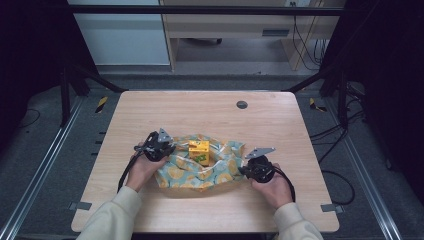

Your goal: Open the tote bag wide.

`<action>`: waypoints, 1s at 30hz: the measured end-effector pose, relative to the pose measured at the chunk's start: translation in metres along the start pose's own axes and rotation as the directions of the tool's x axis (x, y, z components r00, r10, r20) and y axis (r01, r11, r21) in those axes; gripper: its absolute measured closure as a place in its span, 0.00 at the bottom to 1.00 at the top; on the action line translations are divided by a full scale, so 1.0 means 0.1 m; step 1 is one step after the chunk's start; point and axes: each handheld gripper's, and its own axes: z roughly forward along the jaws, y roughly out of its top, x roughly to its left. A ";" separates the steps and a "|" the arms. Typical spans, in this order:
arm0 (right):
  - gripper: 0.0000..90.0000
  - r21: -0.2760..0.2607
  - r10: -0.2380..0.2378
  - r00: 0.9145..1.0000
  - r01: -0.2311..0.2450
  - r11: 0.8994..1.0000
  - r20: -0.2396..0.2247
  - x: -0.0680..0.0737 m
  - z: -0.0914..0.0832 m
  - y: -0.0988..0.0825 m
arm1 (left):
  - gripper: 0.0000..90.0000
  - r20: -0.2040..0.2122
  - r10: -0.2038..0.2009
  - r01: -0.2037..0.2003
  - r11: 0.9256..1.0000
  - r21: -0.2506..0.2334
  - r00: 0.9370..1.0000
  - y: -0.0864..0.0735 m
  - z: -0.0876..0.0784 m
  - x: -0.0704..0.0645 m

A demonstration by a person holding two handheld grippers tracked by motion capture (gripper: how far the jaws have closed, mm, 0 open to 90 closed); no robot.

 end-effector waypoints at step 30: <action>0.36 -0.071 0.017 0.998 -0.012 0.997 0.063 -0.02 -0.28 0.09 | 0.44 -0.057 -0.015 0.010 0.996 -0.091 0.998 0.07 -0.33 -0.02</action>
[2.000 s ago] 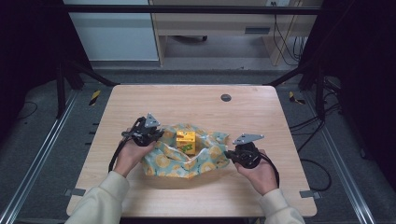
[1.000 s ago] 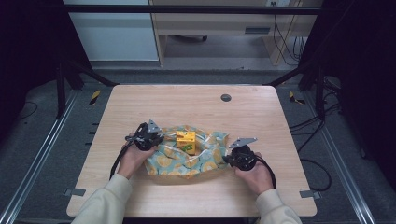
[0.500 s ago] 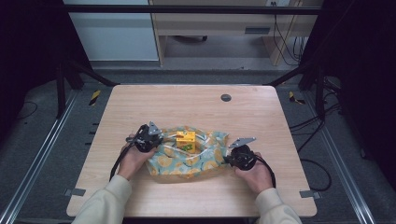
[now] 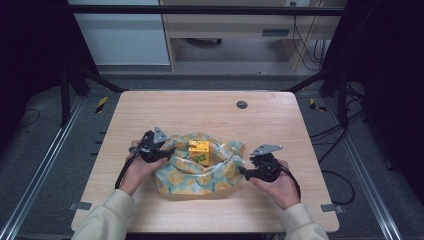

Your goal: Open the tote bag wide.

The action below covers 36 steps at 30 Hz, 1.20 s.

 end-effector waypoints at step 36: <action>0.09 -0.122 0.274 0.932 -0.251 0.960 0.238 -0.72 -0.31 -0.36 | 0.09 -0.092 -0.230 0.229 0.973 -0.022 0.969 -0.76 -0.62 0.71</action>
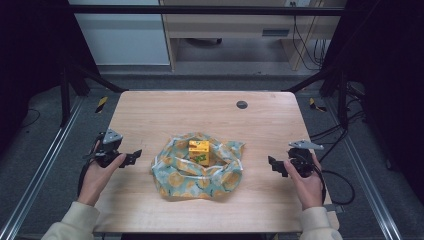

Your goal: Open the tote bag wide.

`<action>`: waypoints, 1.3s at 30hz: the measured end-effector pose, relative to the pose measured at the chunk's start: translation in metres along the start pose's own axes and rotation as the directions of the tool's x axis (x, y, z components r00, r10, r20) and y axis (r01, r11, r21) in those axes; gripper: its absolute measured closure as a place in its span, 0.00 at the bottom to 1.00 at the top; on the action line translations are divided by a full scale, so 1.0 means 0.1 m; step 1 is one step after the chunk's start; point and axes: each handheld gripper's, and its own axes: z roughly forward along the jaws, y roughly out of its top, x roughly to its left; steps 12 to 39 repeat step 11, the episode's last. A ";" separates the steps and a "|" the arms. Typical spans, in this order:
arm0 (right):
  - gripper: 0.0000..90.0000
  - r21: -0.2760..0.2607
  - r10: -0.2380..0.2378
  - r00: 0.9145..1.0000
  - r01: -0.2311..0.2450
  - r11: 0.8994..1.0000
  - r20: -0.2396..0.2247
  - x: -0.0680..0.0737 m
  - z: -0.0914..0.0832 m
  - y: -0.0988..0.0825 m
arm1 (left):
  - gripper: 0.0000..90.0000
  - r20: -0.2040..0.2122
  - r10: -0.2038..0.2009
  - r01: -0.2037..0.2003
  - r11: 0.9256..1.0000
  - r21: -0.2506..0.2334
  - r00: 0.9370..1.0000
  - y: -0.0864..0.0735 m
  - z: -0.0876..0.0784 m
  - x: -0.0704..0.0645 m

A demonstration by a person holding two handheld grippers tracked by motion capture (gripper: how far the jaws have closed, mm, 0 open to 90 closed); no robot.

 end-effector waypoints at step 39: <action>0.11 -0.034 -0.053 0.993 0.057 0.998 0.105 -0.04 0.03 -0.24 | 0.09 -0.066 -0.035 0.035 0.999 0.005 0.997 -0.23 -0.01 0.18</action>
